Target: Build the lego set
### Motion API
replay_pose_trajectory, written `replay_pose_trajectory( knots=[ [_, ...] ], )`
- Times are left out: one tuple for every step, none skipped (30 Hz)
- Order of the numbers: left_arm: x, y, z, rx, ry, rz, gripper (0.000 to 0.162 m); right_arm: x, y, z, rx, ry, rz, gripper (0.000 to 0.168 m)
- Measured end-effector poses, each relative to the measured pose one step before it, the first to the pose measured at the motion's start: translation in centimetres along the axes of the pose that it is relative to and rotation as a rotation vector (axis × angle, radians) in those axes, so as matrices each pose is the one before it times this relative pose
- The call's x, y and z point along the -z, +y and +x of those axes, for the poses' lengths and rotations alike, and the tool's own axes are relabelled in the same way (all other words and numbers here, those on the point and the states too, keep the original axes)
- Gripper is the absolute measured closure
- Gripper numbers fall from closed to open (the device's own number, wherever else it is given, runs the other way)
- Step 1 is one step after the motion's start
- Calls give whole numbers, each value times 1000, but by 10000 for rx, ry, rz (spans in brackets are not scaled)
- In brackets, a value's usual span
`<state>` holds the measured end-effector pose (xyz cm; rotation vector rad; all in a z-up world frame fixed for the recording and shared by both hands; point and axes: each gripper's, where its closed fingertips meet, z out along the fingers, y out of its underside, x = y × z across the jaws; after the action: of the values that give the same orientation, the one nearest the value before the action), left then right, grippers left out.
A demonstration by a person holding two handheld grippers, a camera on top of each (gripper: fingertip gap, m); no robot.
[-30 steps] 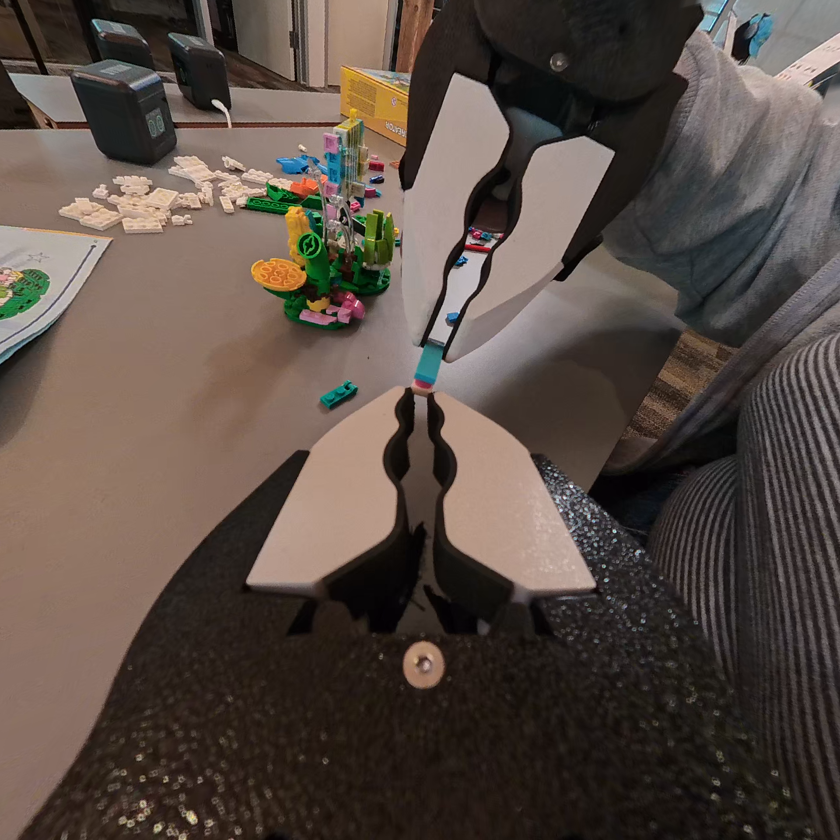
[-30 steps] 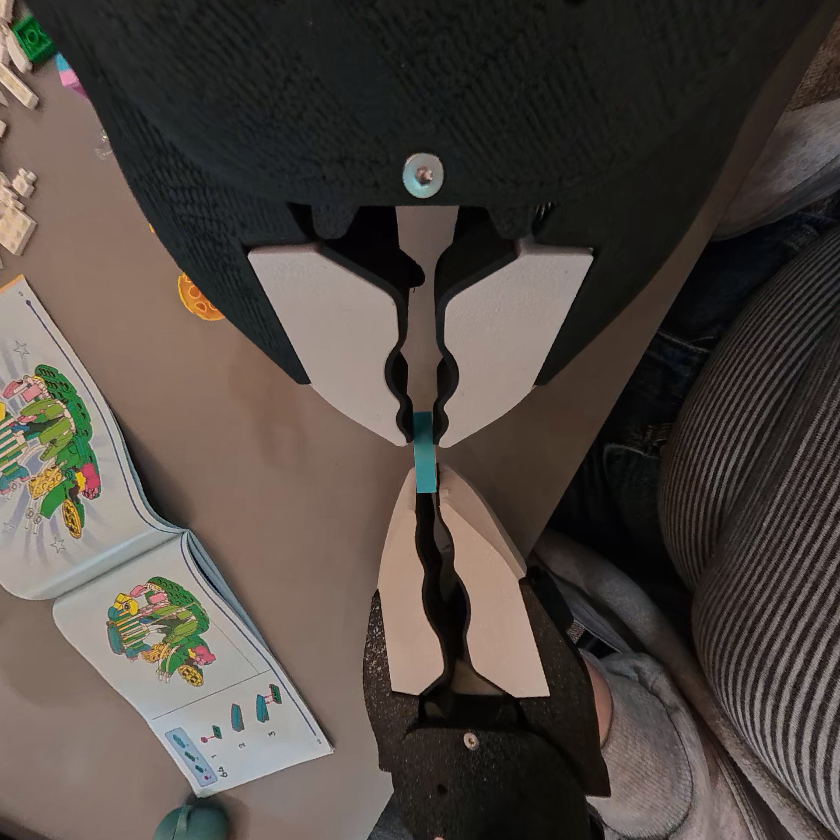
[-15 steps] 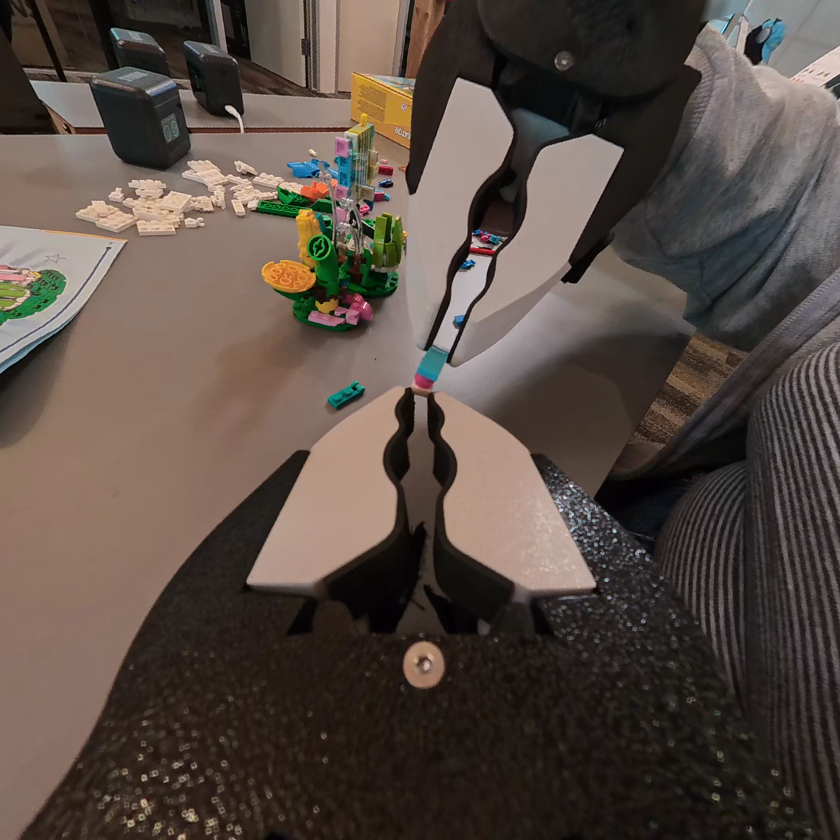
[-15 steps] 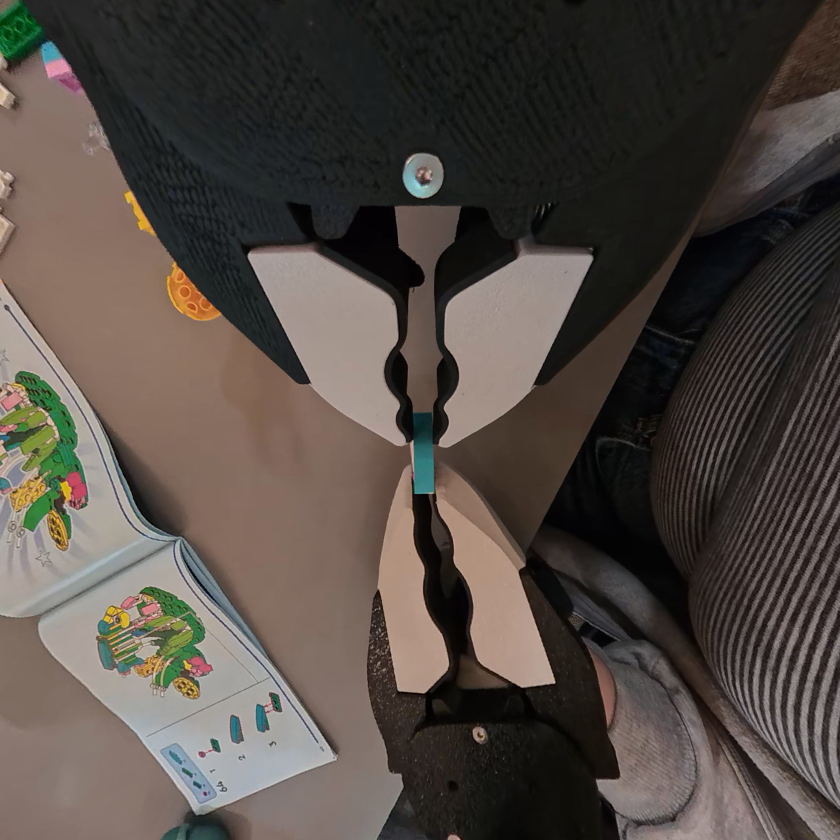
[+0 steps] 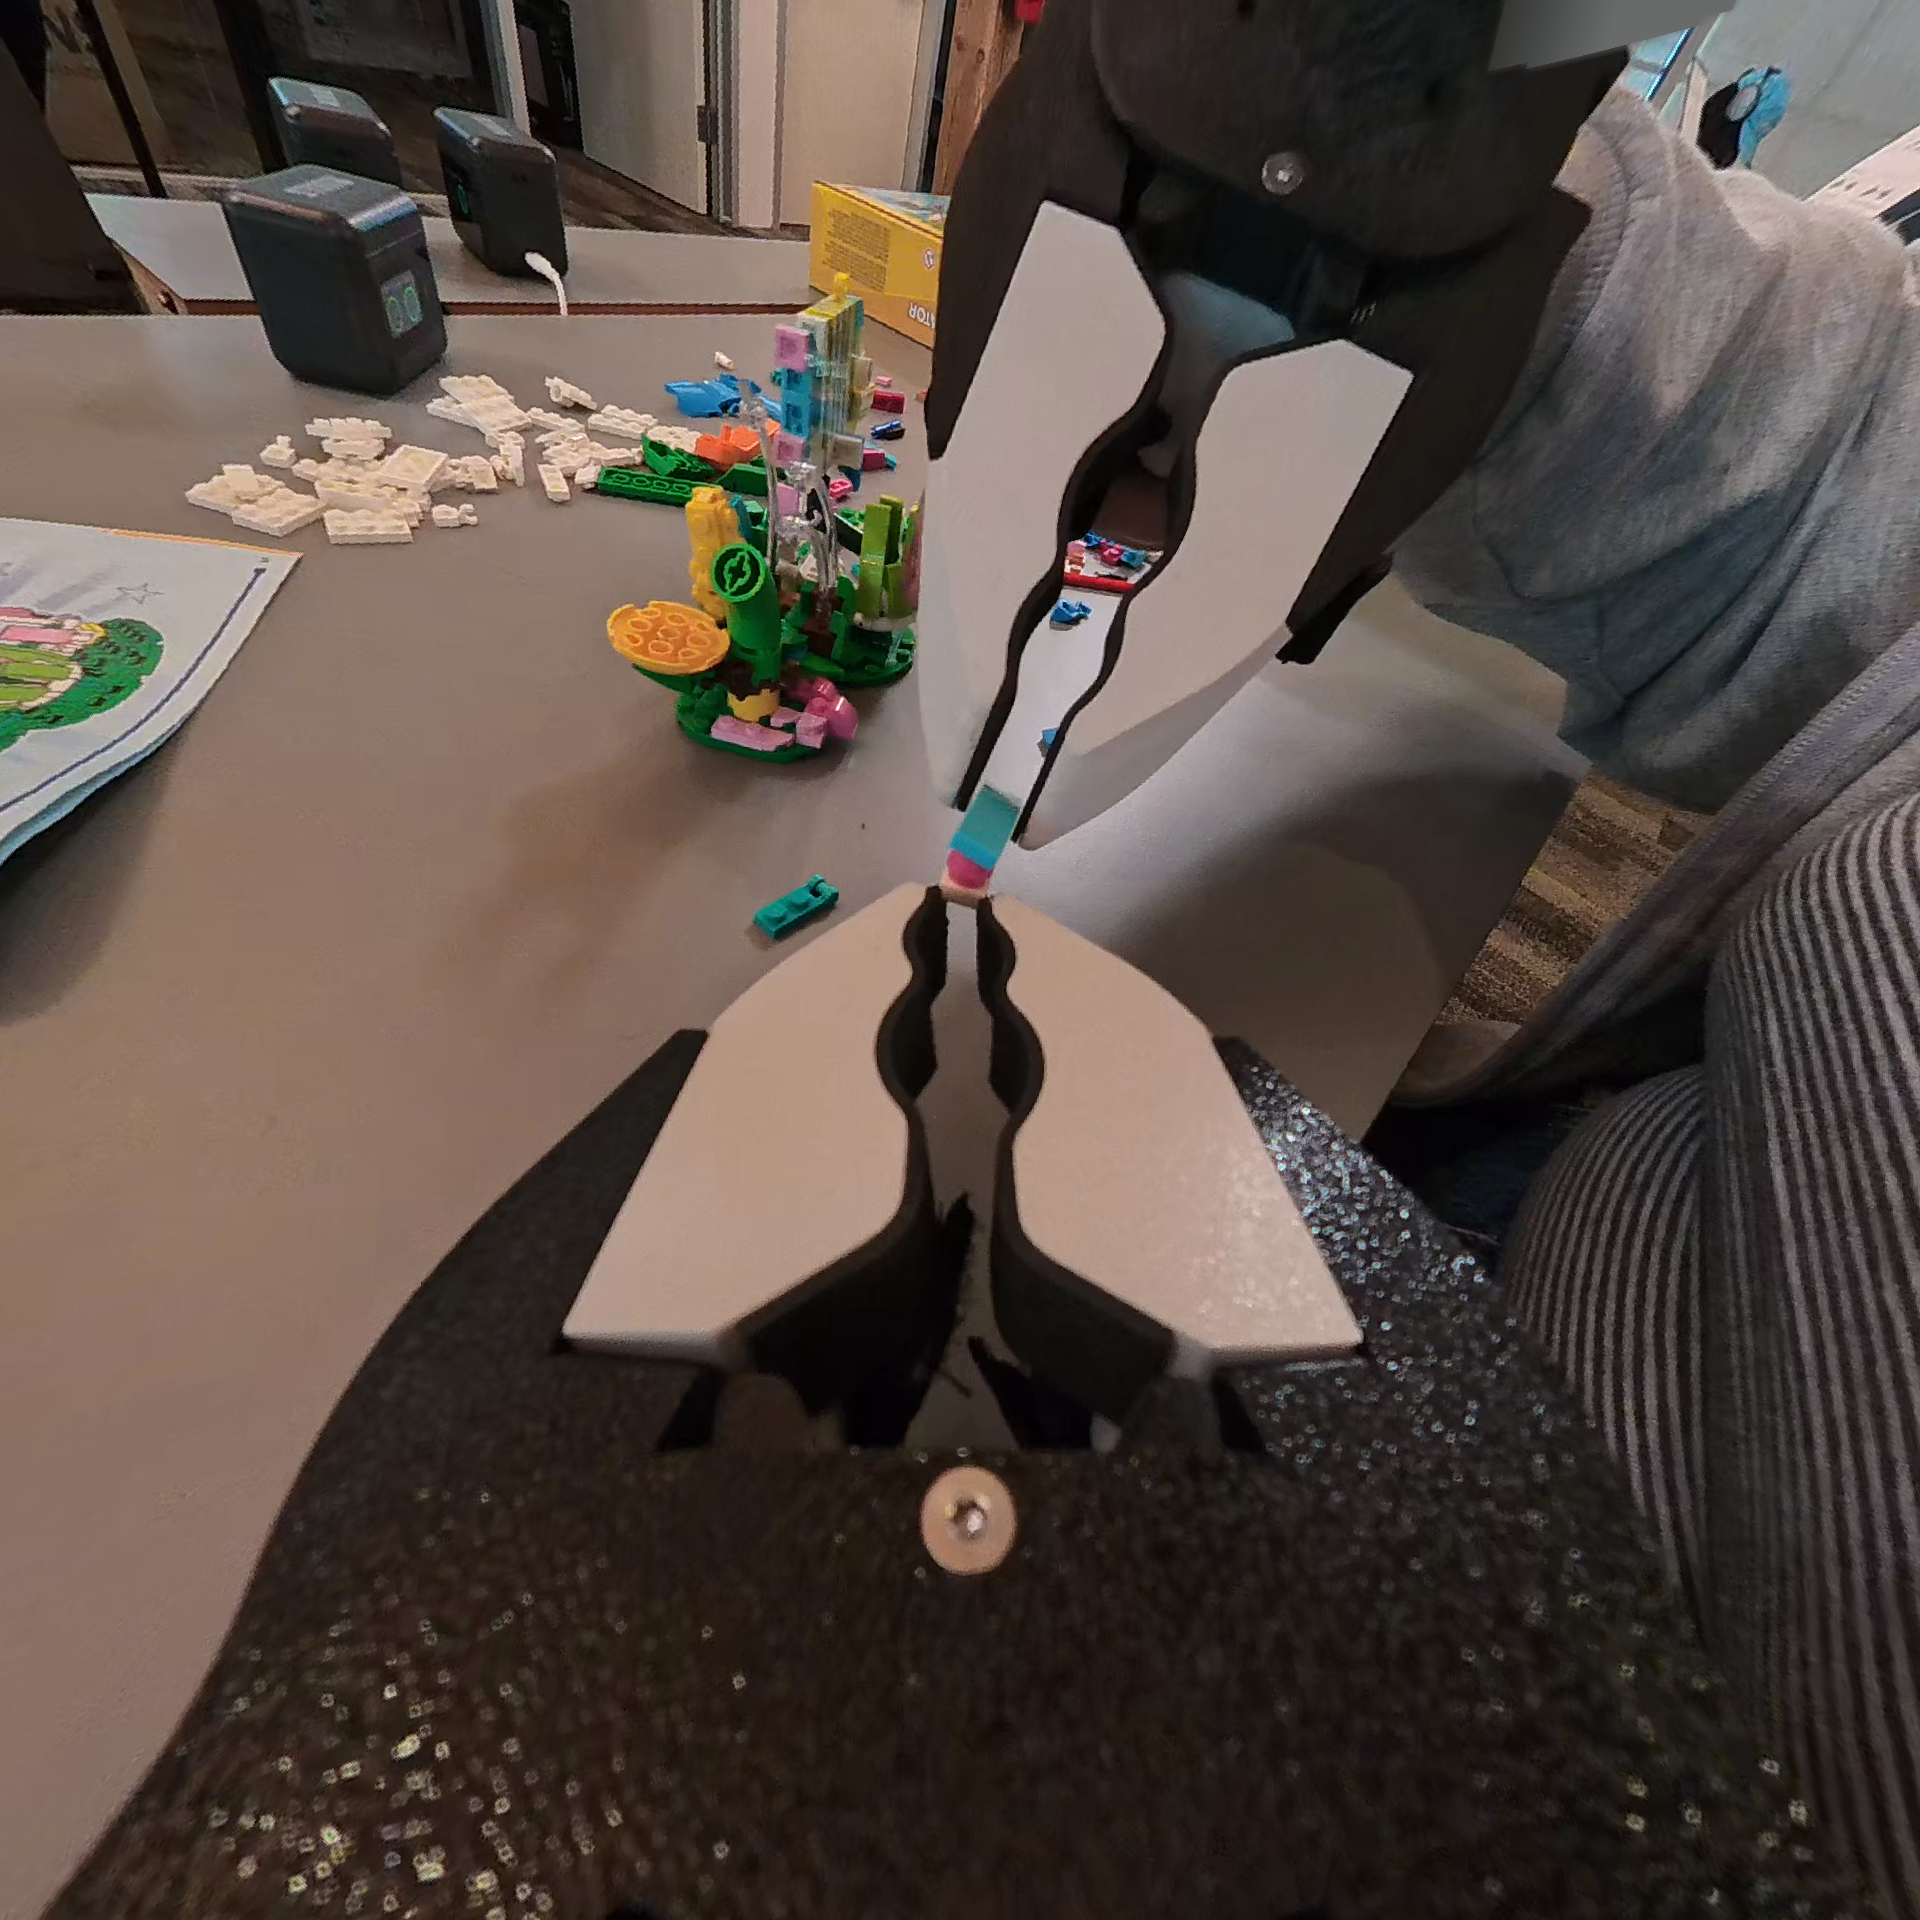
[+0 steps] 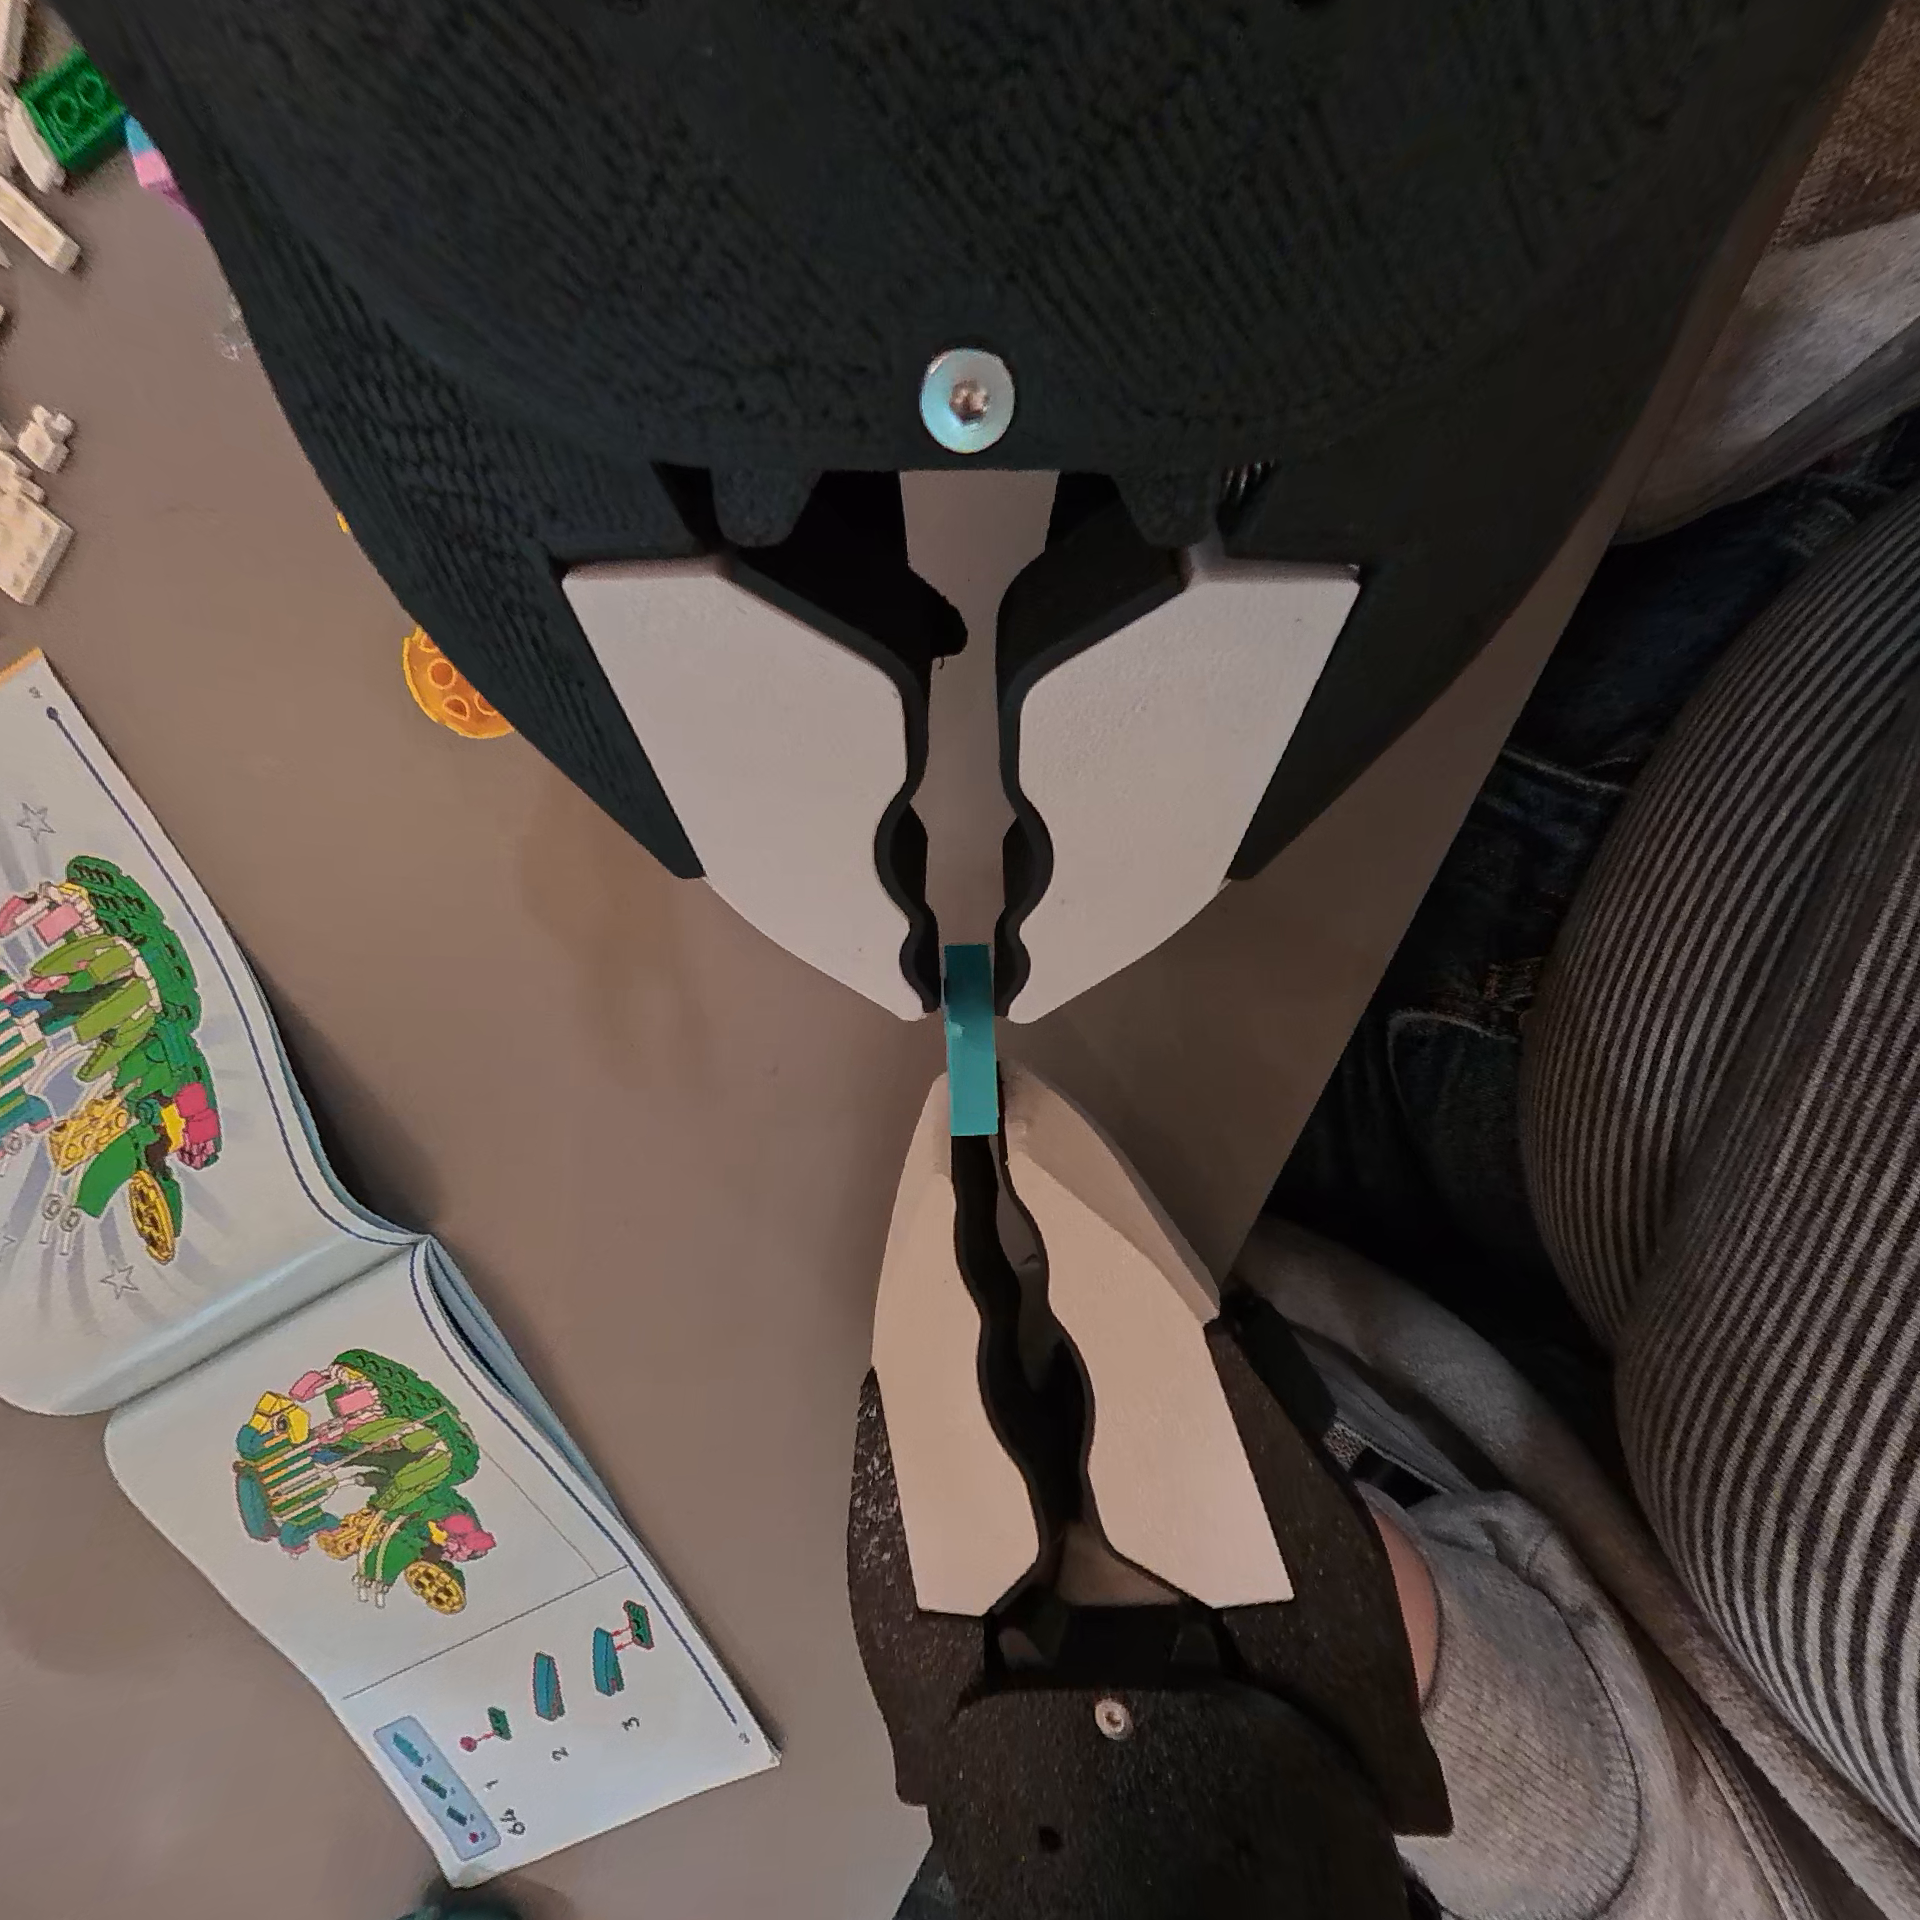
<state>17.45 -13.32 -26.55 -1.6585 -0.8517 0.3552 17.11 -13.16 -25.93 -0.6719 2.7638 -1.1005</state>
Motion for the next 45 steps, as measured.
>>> replay_pose_trajectory(
  knots=[
    [-4, 35, -23, 14, 6, -12, 157, 4, -1, 20, -3, 0, 14, 160],
    [-1, -7, -2, 35, 14, 16, 157, 9, -31, 36, 9, 18, 21, 159],
    [2, -37, 20, 39, 27, 35, 157, 12, -29, 46, 20, 37, 19, 159],
    [21, -29, -25, 31, 1, 22, 157, 16, -25, 47, 35, 46, 15, 157],
    [28, -26, -42, 23, -12, 22, 157, 37, -49, 91, 66, 89, 36, 155],
    [40, -58, -43, 34, -13, 33, 157, 65, -107, 131, 116, 158, 85, 152],
    [51, -67, -63, 65, -16, 45, 157, 84, -202, 181, 195, 241, 154, 146],
    [56, -94, -49, 91, 5, 52, 157, 97, -277, 231, 330, 369, 198, 139],
    [72, -115, -18, 130, 52, 69, 157, 97, -254, 252, 552, 518, 197, 133],
    [90, -141, -7, 169, 60, 86, 157, 64, -223, 193, 886, 645, 153, 127],
    [71, -158, 4, 183, 82, 95, 156, 30, -138, 233, 1256, 842, 53, 125],
    [65, -147, 85, 201, 150, 99, 157, -19, -129, 252, 1487, 958, -46, 122],
    [45, -161, 104, 222, 147, 102, 157, -63, -199, -2, 1446, 778, -63, 122],
    [40, -128, 100, 216, 140, 88, 157, -113, -292, -191, 1140, 557, -20, 122],
    [19, -86, 100, 184, 126, 56, 157, -131, -321, -275, 763, 355, 20, 122],
    [13, -45, 98, 135, 103, 30, 157, -140, -259, -220, 477, 248, 30, 122],
    [5, -20, 90, 90, 79, 17, 157, -120, -150, -76, 295, 216, 13, 123],
    [-15, 8, 118, 70, 84, -6, 157, -128, -19, -34, 130, 137, -14, 125],
    [-16, -1, 154, 87, 105, -10, 157, -118, 34, -62, -5, 32, -21, 130],
    [-24, -52, 142, 86, 93, 24, 157, -83, 2, 9, -64, 34, 20, 137],
    [-33, 59, 82, 68, 53, -42, 157, -35, -46, 89, -70, 70, 49, 143],
    [7, 35, 1, 45, 11, -19, 157, -27, 2, 81, -71, 26, 14, 147],
    [50, -78, 1, 124, 48, 58, 156, -5, 25, 52, -92, 0, -8, 148],
    [62, -55, 12, 199, 88, 34, 157, 9, 12, 78, -125, 10, 12, 149],
    [12, -30, 70, 180, 128, 29, 157, 25, 15, 48, -201, -38, 31, 151],
    [13, -58, 28, 156, 75, 61, 157, 7, 19, 8, -310, -76, 10, 152],
    [-3, -12, -20, 128, 47, 22, 157, -33, 43, -19, -306, -71, -39, 152],
    [-1, 7, -36, 79, 24, 19, 157, -36, 57, -33, -186, -26, -84, 152],
    [5, 0, -86, 54, -15, 35, 157, -75, 77, -11, -91, 35, -137, 152],
    [11, 8, -129, 41, -66, 17, 157, -104, 108, -31, -86, 23, -187, 152],
    [2, 39, -142, 11, -85, -14, 157, -123, 128, -40, -135, -14, -195, 152],
    [33, -66, -85, 24, -59, 56, 157, -112, 102, 2, -174, -6, -173, 152],
    [9, -47, -105, 17, -87, 38, 157, -131, 111, -7, -190, -29, -197, 152],
    [19, 20, -184, -16, -143, -8, 157, -141, 129, -26, -156, -32, -238, 152],
    [37, -65, -136, 41, -91, 75, 157, -115, 76, 38, -76, 57, -211, 153],
    [61, -77, -67, 111, -1, 86, 157, -87, 11, 88, -8, 124, -148, 153],
    [57, -49, -70, 164, 26, 79, 157, -83, 13, 48, -32, 113, -126, 153],
    [31, -18, -80, 157, 13, 63, 157, -91, 30, 24, -96, 85, -123, 153],
    [16, -33, -77, 136, 10, 73, 157, -77, 38, 27, -113, 79, -106, 153],
    [22, -28, -45, 116, 20, 57, 158, -49, 29, 22, -112, 86, -92, 153],
    [33, -37, -23, 90, 25, 54, 157, -39, 19, 41, -111, 107, -88, 153],
    [10, -54, 18, 74, 39, 65, 158, -20, 48, 78, -102, 121, -93, 153],
    [7, -78, 204, 74, 155, 114, 162, -5, 49, 88, -114, 69, -54, 153],
    [-19, -7, 24, 47, 33, 43, 162, 18, 19, -5, -165, -81, 12, 154],
    [-33, 68, 32, 1, 45, -43, 162, 39, 34, -65, -208, -180, 51, 154]
  ],
)
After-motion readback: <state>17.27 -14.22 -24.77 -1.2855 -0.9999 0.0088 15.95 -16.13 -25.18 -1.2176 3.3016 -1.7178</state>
